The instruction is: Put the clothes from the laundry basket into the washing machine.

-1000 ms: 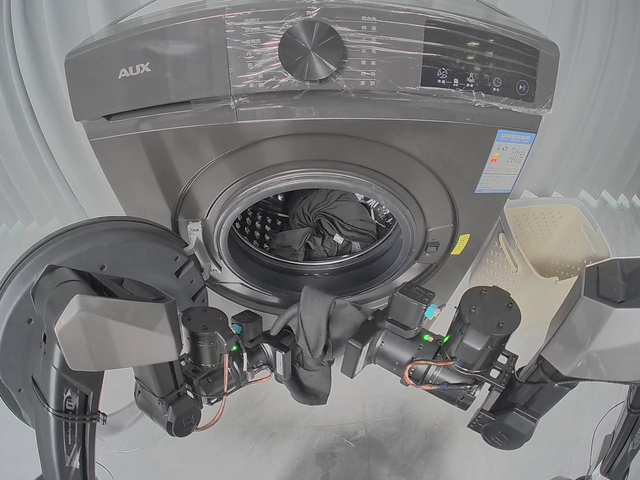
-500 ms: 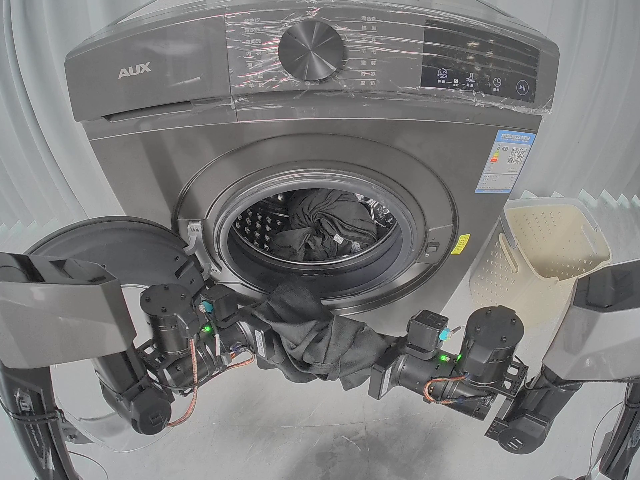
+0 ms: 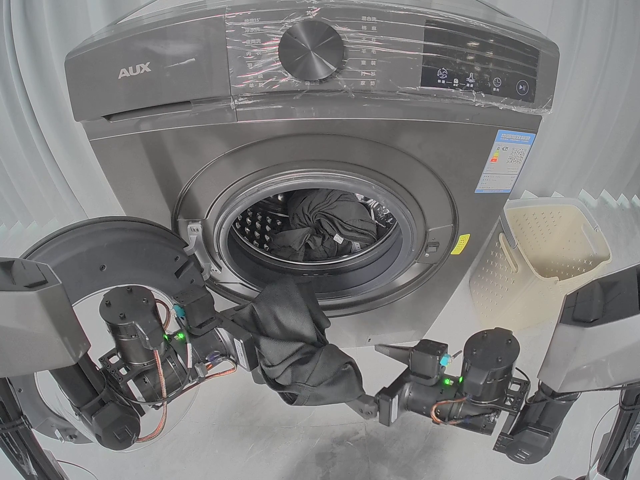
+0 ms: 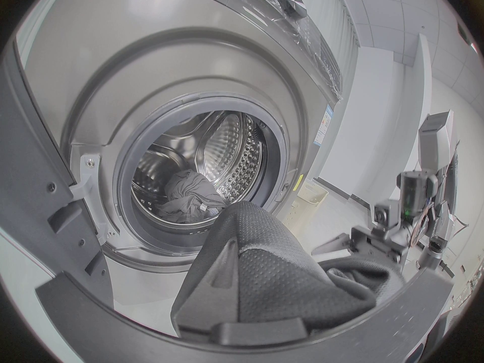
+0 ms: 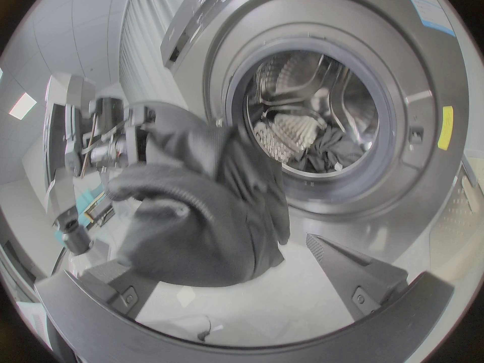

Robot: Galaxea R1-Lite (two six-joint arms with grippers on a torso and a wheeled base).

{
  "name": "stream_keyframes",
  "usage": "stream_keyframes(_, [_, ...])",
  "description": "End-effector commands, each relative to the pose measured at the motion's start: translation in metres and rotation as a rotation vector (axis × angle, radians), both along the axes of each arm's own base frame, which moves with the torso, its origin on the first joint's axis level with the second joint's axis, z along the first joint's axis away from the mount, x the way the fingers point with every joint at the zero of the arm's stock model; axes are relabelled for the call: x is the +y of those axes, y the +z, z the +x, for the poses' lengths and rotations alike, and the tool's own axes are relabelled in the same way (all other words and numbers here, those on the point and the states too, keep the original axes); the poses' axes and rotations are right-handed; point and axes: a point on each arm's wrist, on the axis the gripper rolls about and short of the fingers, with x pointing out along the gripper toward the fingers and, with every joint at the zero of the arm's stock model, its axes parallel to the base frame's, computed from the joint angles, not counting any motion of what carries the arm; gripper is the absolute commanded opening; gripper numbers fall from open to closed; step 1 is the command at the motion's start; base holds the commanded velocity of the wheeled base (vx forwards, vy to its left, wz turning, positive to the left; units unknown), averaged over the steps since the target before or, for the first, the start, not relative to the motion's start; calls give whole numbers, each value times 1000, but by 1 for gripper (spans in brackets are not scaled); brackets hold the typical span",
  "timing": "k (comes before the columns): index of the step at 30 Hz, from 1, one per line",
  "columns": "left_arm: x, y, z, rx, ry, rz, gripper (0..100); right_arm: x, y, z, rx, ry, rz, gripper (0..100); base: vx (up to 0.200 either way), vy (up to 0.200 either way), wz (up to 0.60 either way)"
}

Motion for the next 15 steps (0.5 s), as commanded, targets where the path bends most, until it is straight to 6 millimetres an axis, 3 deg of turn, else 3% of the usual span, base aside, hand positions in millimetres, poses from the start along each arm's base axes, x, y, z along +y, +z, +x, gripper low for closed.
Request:
stream_keyframes(1, [4, 12, -9, -29, -2, -19, 0, -30, -22, -27, 122, 56, -133, 100, 0, 0, 0])
stream_keyframes(8, [11, 14, -17, 2, 4, -50, 0, -57, -30, -43, 193, 85, -214, 100, 0, 0, 0])
stream_keyframes(15, [11, 14, -20, 13, 14, -57, 0, -68, -12, -15, 109, -30, -135, 100, 0, 0, 0])
